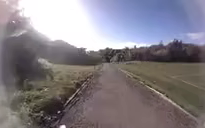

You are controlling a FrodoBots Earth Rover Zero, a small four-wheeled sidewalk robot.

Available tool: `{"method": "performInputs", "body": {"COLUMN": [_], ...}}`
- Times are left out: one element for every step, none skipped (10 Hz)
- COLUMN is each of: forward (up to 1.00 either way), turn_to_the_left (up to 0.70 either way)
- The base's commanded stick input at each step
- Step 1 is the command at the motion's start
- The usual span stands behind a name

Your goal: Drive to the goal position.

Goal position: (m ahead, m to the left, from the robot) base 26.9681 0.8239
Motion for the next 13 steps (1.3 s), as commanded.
{"method": "performInputs", "body": {"forward": [1.00, 1.00, 1.00, 1.00, 1.00, 1.00, 1.00, 1.00, 1.00, 1.00, 1.00, 1.00, 1.00], "turn_to_the_left": [-0.28, -0.37, -0.39, -0.36, -0.26, -0.11, 0.01, 0.01, 0.01, 0.01, 0.01, 0.01, 0.01]}}
